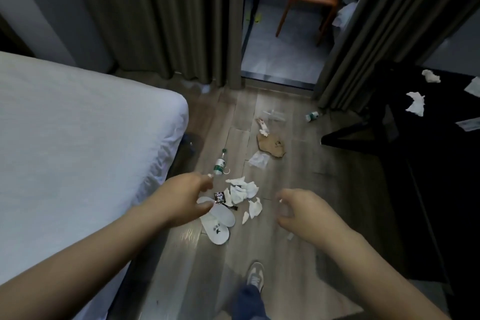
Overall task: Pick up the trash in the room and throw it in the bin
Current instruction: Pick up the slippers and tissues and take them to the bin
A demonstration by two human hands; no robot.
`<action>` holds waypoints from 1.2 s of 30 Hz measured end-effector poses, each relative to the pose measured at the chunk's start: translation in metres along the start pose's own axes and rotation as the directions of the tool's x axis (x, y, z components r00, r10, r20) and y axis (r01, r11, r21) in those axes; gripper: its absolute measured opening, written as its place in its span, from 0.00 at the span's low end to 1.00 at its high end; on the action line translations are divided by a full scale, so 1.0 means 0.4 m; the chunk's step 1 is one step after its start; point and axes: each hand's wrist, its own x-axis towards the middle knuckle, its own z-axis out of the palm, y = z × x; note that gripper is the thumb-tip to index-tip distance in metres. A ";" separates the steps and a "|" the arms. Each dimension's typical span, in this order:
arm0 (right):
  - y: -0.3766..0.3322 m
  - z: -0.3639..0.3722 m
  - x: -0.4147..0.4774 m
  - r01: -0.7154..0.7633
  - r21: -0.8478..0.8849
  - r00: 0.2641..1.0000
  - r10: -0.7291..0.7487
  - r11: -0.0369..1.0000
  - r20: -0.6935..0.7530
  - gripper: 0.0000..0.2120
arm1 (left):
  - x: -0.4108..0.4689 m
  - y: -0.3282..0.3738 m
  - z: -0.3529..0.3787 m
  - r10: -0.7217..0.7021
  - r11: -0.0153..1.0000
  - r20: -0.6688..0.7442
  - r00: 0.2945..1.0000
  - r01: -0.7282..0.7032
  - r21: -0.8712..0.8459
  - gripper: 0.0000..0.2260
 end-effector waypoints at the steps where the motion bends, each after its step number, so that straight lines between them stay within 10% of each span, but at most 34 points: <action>1: 0.017 -0.002 0.032 0.005 0.005 1.000 -0.005 1.000 0.012 0.20 | 0.027 -0.001 0.007 -0.019 1.000 0.003 1.000 0.019 0.001 0.11; 16: 0.247 0.184 0.486 0.032 0.047 0.975 -0.042 0.998 0.219 0.21 | 0.354 -0.166 0.343 -0.356 0.925 0.200 0.913 0.375 -0.065 0.14; 36: 0.408 1.078 0.975 0.019 0.026 0.939 -0.027 0.999 0.343 0.21 | 0.570 -0.663 1.206 -0.479 0.848 0.343 0.808 0.526 -0.056 0.16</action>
